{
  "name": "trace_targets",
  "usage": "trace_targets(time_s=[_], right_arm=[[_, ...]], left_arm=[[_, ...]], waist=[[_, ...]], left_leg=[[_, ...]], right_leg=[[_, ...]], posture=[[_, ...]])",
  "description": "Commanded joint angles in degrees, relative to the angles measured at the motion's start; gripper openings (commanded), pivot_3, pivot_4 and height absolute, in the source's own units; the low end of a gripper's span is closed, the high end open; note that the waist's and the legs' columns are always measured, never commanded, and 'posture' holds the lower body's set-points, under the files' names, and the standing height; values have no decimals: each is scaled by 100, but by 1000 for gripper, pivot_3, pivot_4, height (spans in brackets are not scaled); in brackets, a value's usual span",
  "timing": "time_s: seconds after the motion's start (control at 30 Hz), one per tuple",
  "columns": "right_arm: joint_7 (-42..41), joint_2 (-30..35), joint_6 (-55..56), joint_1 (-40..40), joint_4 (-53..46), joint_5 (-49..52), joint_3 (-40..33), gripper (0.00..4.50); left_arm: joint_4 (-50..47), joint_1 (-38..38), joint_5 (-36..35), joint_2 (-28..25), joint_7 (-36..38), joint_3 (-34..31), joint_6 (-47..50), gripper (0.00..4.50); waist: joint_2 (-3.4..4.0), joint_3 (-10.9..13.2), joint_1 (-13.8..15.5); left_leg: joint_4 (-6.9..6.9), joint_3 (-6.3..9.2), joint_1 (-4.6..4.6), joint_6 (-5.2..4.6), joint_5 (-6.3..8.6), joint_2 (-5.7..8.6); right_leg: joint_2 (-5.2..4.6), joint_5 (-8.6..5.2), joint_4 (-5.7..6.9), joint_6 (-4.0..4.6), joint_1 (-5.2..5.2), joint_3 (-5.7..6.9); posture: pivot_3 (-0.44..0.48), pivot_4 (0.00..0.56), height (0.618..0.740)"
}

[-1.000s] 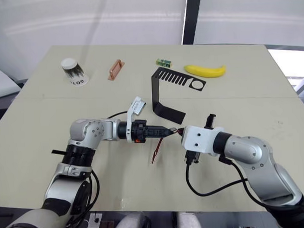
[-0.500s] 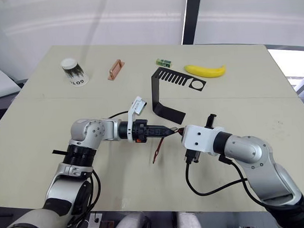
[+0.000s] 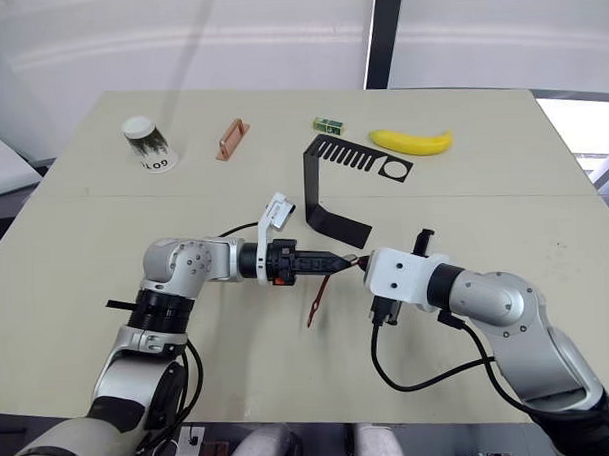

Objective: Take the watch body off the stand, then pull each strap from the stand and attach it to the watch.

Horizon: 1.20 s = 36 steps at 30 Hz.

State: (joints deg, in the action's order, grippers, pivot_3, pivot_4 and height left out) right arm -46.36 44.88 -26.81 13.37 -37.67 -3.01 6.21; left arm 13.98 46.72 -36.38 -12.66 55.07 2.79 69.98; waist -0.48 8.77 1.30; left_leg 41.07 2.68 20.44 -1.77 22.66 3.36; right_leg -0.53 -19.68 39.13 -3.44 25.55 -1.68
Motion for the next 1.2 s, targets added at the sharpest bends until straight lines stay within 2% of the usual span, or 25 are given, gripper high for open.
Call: trace_targets(time_s=[0.03, 1.2], right_arm=[[54, -47, 1, 84, -216, 89, -64, 0], [59, -71, 35, 135, -121, 47, -25, 0]], left_arm=[[-321, 144, -279, 109, 72, 6, 16, 1579], [-329, 175, -303, 129, 68, -8, 48, 1579]], waist=[[0, 0, -1], [0, 0, 0]], left_leg=[[0, 0, 0, 0, 0, 0], [0, 0, 0, 0, 0, 0]], right_leg=[[0, 0, 0, 0, 0, 0], [0, 0, 0, 0, 0, 0]], posture=[[0, 150, 740], [0, 150, 740]])
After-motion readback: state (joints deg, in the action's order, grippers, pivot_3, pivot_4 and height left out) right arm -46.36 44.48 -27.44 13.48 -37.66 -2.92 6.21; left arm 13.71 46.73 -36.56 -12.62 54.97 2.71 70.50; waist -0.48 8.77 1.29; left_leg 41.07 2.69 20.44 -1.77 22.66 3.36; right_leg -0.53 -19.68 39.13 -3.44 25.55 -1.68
